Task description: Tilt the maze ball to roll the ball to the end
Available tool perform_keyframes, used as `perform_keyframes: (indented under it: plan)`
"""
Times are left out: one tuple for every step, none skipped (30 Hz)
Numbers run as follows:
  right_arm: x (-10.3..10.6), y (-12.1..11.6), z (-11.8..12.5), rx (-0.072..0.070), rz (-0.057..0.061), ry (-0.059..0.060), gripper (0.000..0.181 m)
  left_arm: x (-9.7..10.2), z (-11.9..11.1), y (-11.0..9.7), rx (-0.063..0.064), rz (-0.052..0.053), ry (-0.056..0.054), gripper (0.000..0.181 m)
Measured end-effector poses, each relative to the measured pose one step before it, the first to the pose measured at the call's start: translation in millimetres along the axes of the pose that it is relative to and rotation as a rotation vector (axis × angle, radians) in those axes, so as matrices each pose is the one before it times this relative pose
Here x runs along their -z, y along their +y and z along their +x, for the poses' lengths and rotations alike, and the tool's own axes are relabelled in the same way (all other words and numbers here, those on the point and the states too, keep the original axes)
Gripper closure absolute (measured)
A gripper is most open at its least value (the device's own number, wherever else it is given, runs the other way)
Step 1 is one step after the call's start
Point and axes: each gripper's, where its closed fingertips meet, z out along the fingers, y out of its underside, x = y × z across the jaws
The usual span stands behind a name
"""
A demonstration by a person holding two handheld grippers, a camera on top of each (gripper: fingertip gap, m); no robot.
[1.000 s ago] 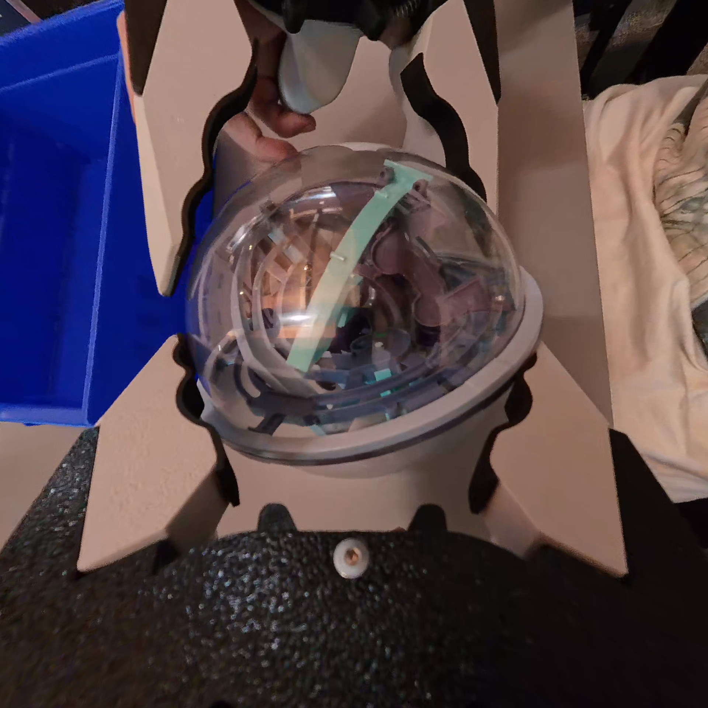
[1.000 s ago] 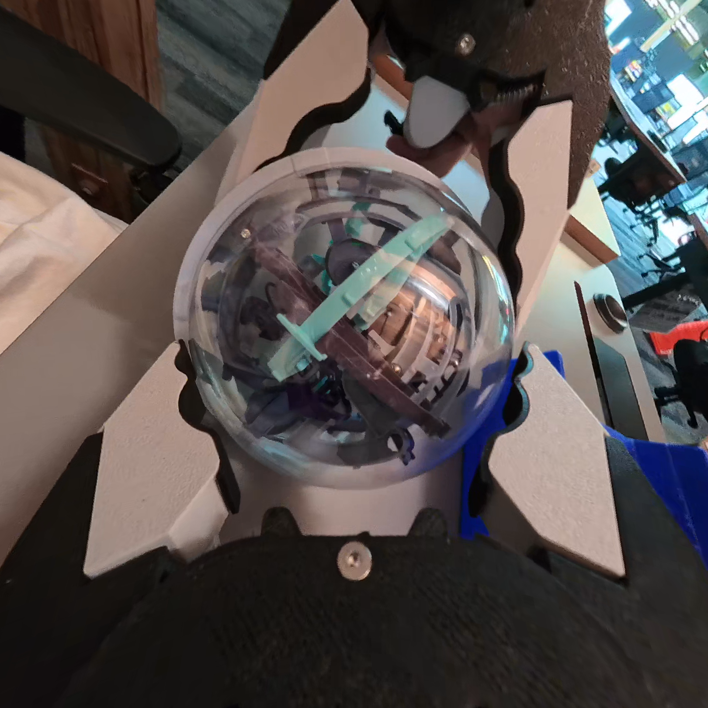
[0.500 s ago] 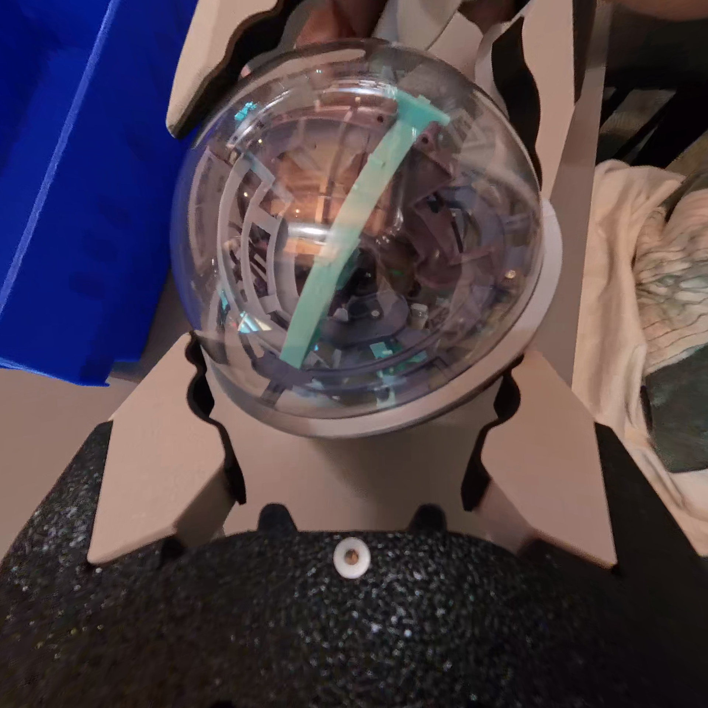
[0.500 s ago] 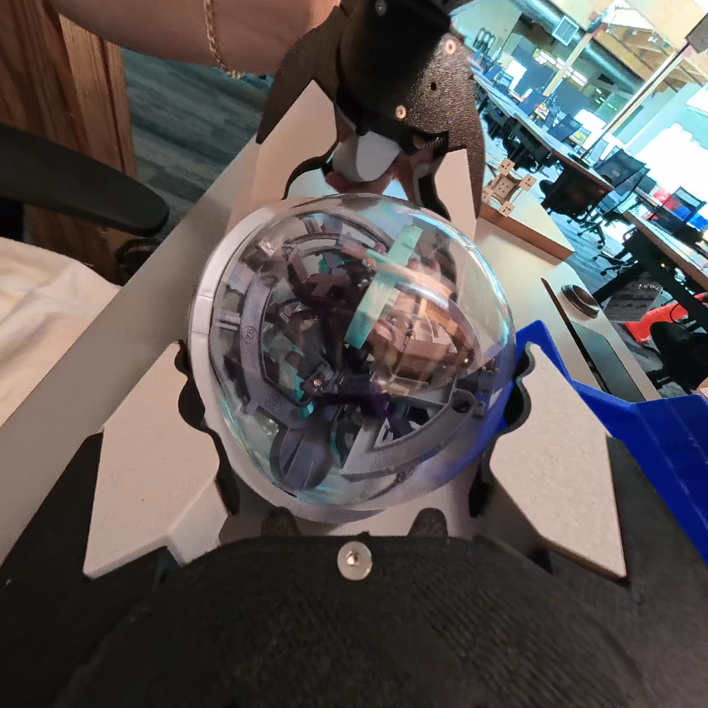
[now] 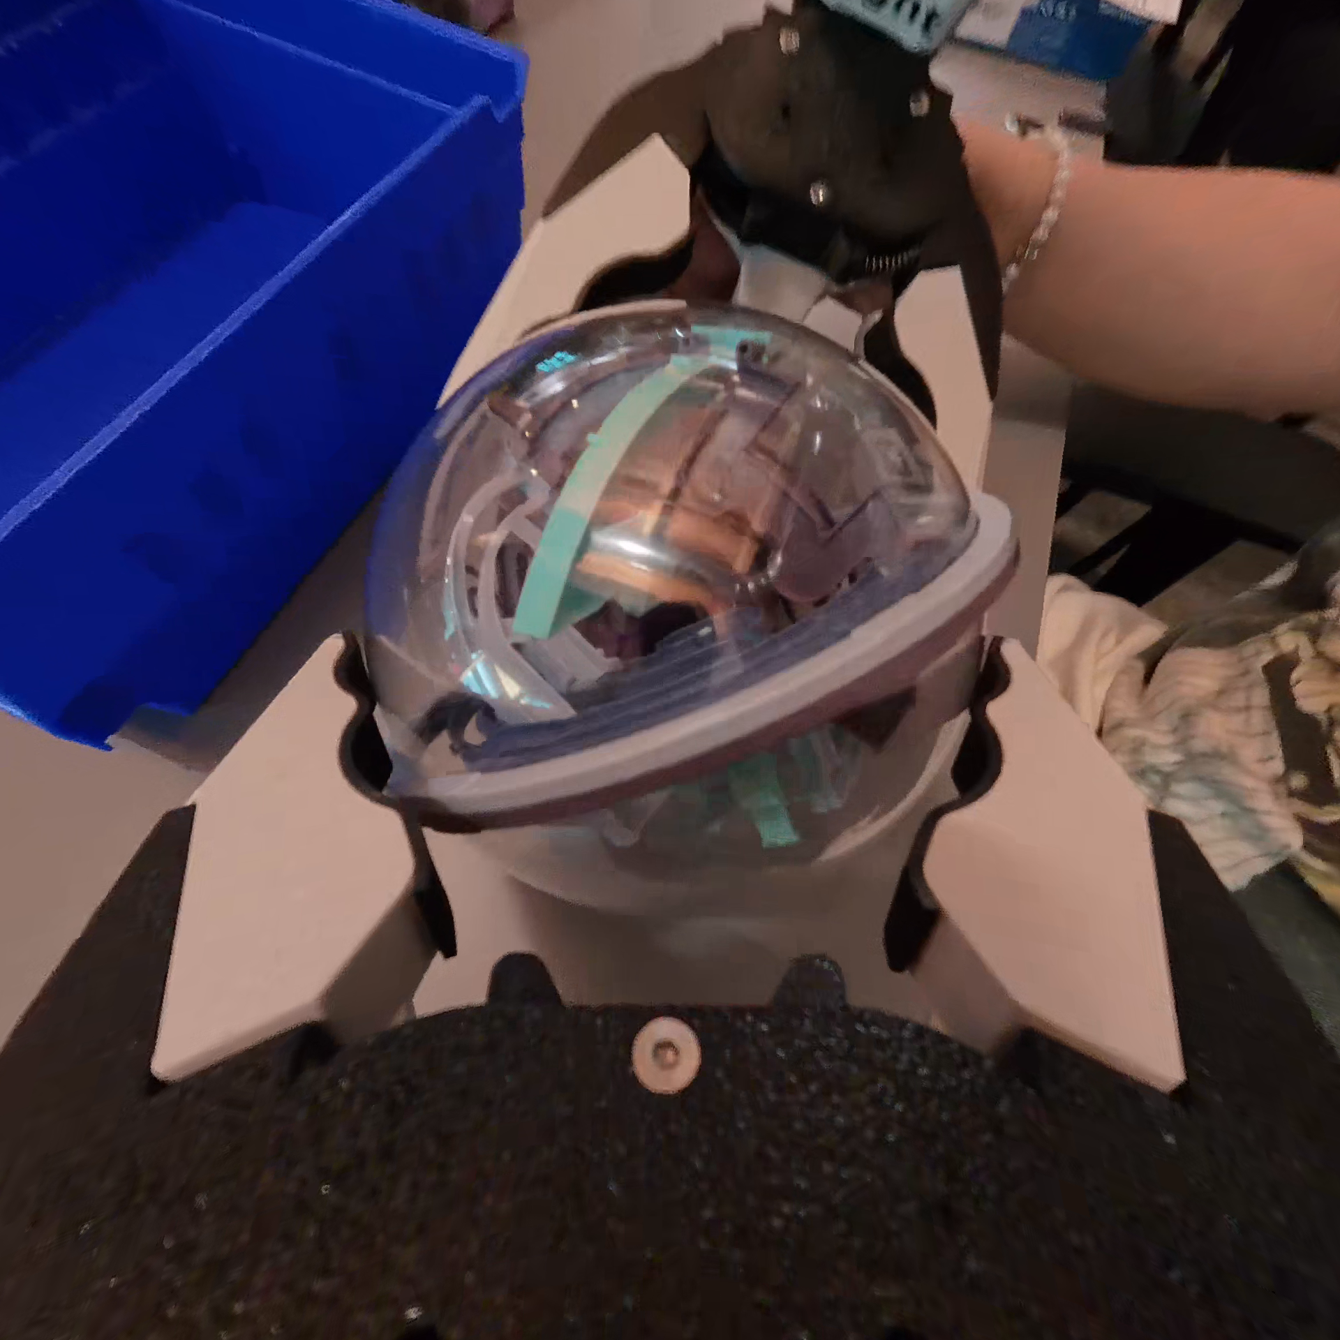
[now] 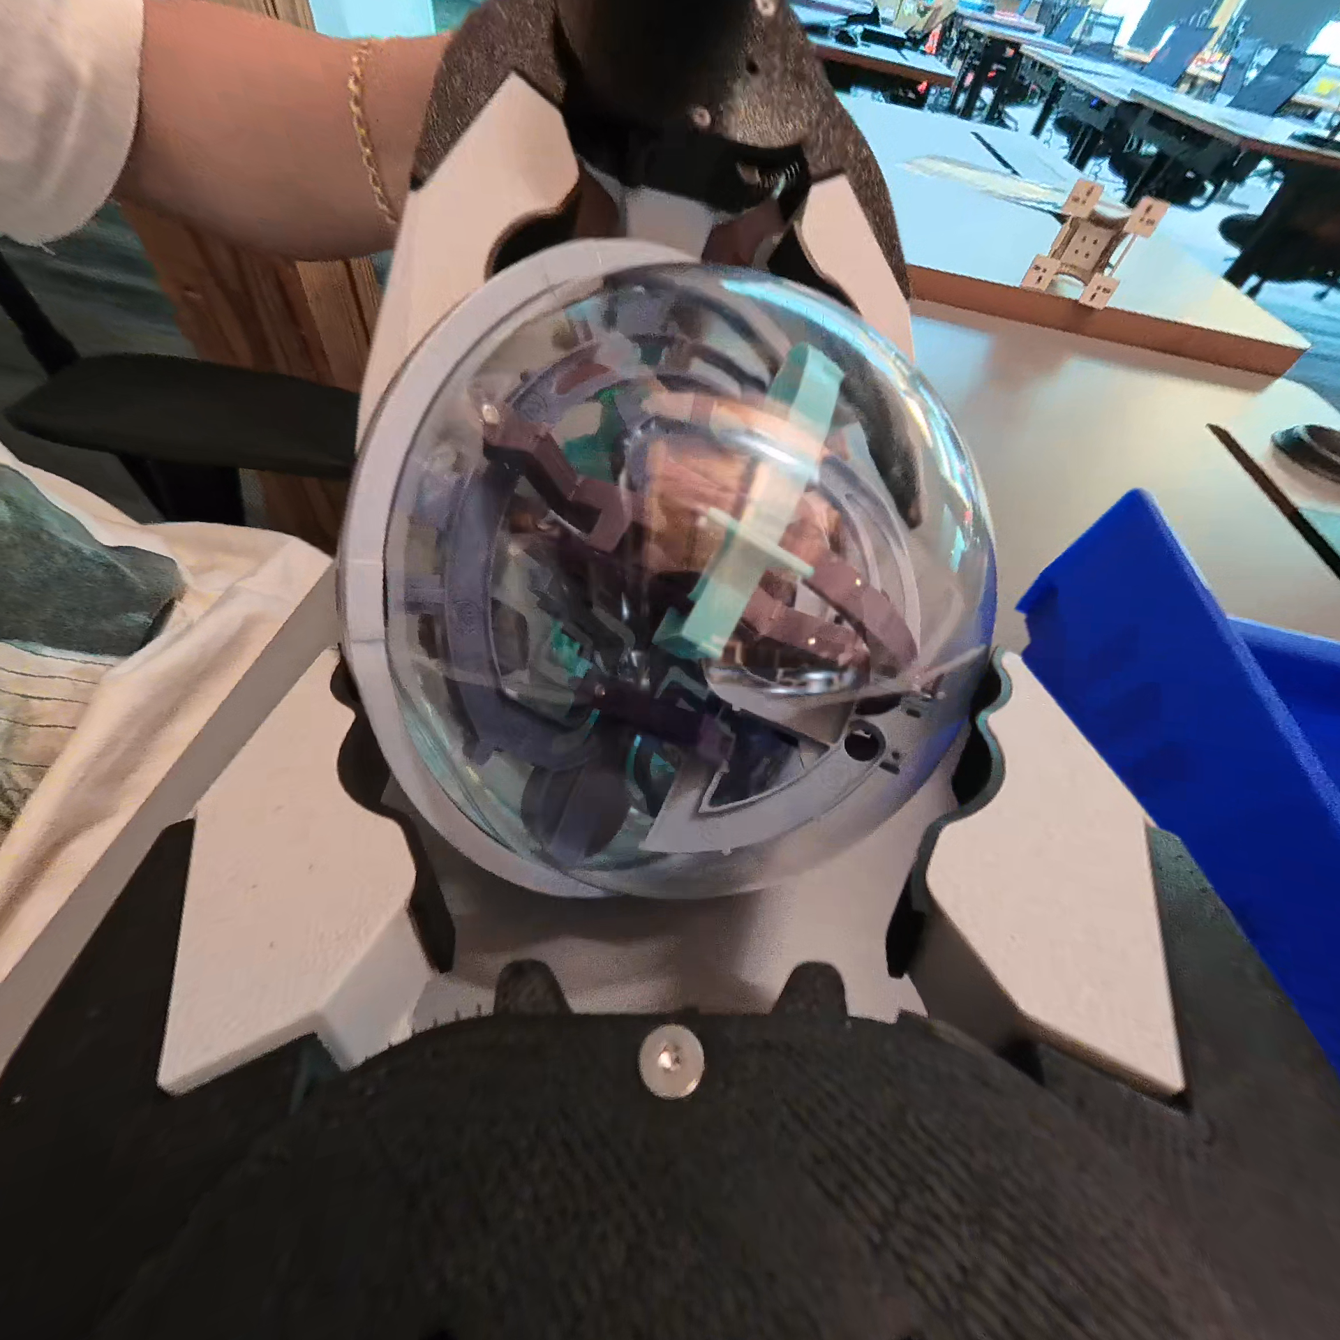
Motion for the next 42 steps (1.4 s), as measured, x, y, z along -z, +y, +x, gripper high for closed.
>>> perform_keyframes:
  plan:
    - [-0.37,2.4,0.43,-0.0063,-0.0012,0.0046,0.024,-0.47,0.01,-2.35,0.0276,0.0141,-0.02,0.026]
    - [-0.06,1.1,0.13,0.0038,0.0029,0.0066,0.024,-0.85,0.25,-1.53,0.0148,0.0082,-0.0196,0.026]
    - [-0.06,-0.23,-0.76,0.0104,0.0046,0.0052,0.024,-0.65,0.71,-0.75,0.0042,0.0049,-0.0157,0.025]
    - [-0.24,-0.27,-0.64,0.0097,-0.0011,0.0052,0.024,-0.39,0.45,-0.44,0.0077,0.0009,-0.0141,0.024]
    - [-0.41,-0.65,-0.61,0.0116,-0.0046,0.0066,0.024,-0.24,0.37,-0.63,0.0138,0.0002,-0.0113,0.024]
    - [-0.1,-1.22,-0.49,0.0186,-0.0057,0.0121,0.025,-0.03,0.15,-0.76,0.0144,0.0057,-0.0081,0.023]
    - [0.54,-2.03,-0.15,0.0243,-0.0024,0.0187,0.027,0.47,-0.35,-0.47,0.0176,0.0061,-0.0074,0.023]
    - [1.07,-3.09,0.62,0.026,0.0059,0.0238,0.03,0.64,-0.77,-0.01,0.0226,0.003,-0.0061,0.023]
    - [0.87,-3.11,1.18,0.0191,0.0107,0.0256,0.03,0.32,-0.82,-0.18,0.0311,0.0068,-0.004,0.023]
    - [-0.26,-2.14,-0.52,0.0096,0.0064,0.0142,0.032,-0.12,-1.07,-0.34,0.0412,0.0099,-0.0039,0.023]
    - [-1.8,-0.17,-0.8,0.0061,-0.0028,0.0093,0.03,-0.52,-0.05,0.15,0.0408,0.0081,0.0033,0.023]
    - [-2.14,1.45,-0.75,0.0136,-0.0115,0.0042,0.027,-0.33,0.43,0.22,0.0269,0.0066,0.0045,0.023]
    - [-0.8,1.04,-0.34,0.017,-0.0085,-0.0016,0.026,0.44,-0.01,0.28,0.0012,0.0077,0.002,0.023]
    - [0.51,-0.07,-0.66,0.0144,-0.0026,-0.0121,0.027,1.15,0.33,1.19,-0.0083,0.0056,0.0062,0.023]
    - [1.11,-0.1,-0.76,0.0154,-0.005,-0.0187,0.028,1.56,0.81,2.55,-0.0241,-0.0055,0.008,0.024]
    - [1.23,0.17,-0.77,0.0156,-0.0134,-0.022,0.03,1.62,0.94,4.09,-0.0383,-0.0191,0.0044,0.024]
    - [0.7,0.28,-0.71,0.0164,-0.0204,-0.0223,0.031,1.25,0.48,4.85,-0.042,-0.0275,-0.0034,0.025]
    - [0.28,0.34,-0.35,0.0154,-0.0239,-0.0218,0.032,1.03,-0.23,5.61,-0.0429,-0.0368,-0.0101,0.025]
    - [-0.07,0.21,-0.14,0.0155,-0.0225,-0.023,0.033,0.95,-0.35,5.66,-0.0397,-0.0392,-0.0095,0.025]
    - [-0.38,-0.18,0.08,0.0139,-0.0189,-0.0244,0.034,0.86,-0.55,3.88,-0.0305,-0.0272,-0.0076,0.024]
    - [-0.93,-0.57,0.38,0.0105,-0.0135,-0.0253,0.034,0.74,-0.56,0.6,-0.0097,-0.0052,-0.0056,0.024]
    - [-0.96,0.07,0.89,0.0035,-0.0129,-0.0252,0.034,0.35,-0.93,0.26,0.0115,0.0006,-0.0046,0.024]
    - [-0.76,0.38,1.48,-0.0028,-0.0087,-0.0254,0.034,0.25,-1.15,0.15,0.025,0.0068,-0.0023,0.024]
    - [-0.64,0.01,1.46,-0.0047,-0.0029,-0.0243,0.034,0.28,-1.21,-0.28,0.0263,0.0187,-0.0019,0.024]
    - [-0.79,-0.32,1.21,-0.0045,0.0023,-0.0168,0.034,0.21,-1.03,-0.71,0.0263,0.0301,-0.0055,0.024]
    - [-1.23,-0.64,1.41,-0.0088,0.0032,-0.001,0.034,0.29,-1.37,-0.88,0.0378,0.0329,-0.012,0.024]
    - [-1.98,-1.64,2.0,-0.009,0.0081,0.0159,0.033,0.47,-2.0,-0.79,0.0485,0.0339,-0.0176,0.024]
    - [-2.11,-2.19,2.3,-0.0054,0.013,0.028,0.033,0.6,-2.41,-0.87,0.0545,0.0354,-0.0187,0.024]
    - [-2.17,-1.89,2.1,-0.0029,0.0146,0.0321,0.032,0.64,-2.47,-0.96,0.0511,0.0371,-0.0168,0.024]
    - [-1.97,-0.8,1.8,-0.0055,0.0098,0.0292,0.032,0.68,-2.0,-0.95,0.0427,0.0358,-0.0151,0.024]
    - [-1.69,0.05,1.19,-0.0043,0.0044,0.0262,0.031,0.48,-1.54,-0.85,0.0356,0.0311,-0.0169,0.025]
    - [-1.48,-0.19,0.6,0.0013,0.0068,0.0247,0.03,0.28,-0.75,-0.66,0.0261,0.0261,-0.0183,0.025]
    - [-1.78,-0.67,-0.14,0.0038,0.0064,0.0222,0.029,-0.14,0.72,-0.3,0.0183,0.023,-0.0163,0.025]
    - [-2.27,-1.31,-0.75,0.0024,0.0024,0.0201,0.025,-0.79,1.56,0.29,0.0186,0.0213,-0.0177,0.025]
    - [-1.43,-1.14,-1.94,0.0102,-0.0061,0.0102,0.023,-0.73,1.15,0.45,0.011,0.0219,-0.0246,0.024]
    - [0.63,0.61,-1.94,0.0248,-0.0193,0.0015,0.023,0.27,1.46,0.67,-0.0135,0.0185,-0.0197,0.023]
    - [0.89,0.77,-1.88,0.0278,-0.0219,-0.002,0.023,0.62,1.64,1.41,-0.012,0.0077,-0.0149,0.023]
    - [0.52,0.36,-1.9,0.0298,-0.0214,-0.0017,0.023,0.59,1.42,1.72,-0.0115,-0.0003,-0.0094,0.023]
    - [0.42,0.05,-1.21,0.0313,-0.0186,-0.0004,0.023,0.42,0.99,2.48,-0.0121,-0.0089,0.0016,0.023]
    - [0.69,-0.27,-0.71,0.032,-0.014,-0.0018,0.023,-0.08,0.79,4.28,-0.0253,-0.0194,0.0171,0.024]
    - [0.77,-1.06,-0.72,0.0184,-0.0065,-0.0105,0.023,-0.03,0.6,6.99,-0.0455,-0.0325,0.0245,0.026]
    - [0.52,-1.31,-0.69,0.0087,-0.0036,-0.016,0.023,0.36,0.14,7.2,-0.0483,-0.0369,0.0192,0.027]
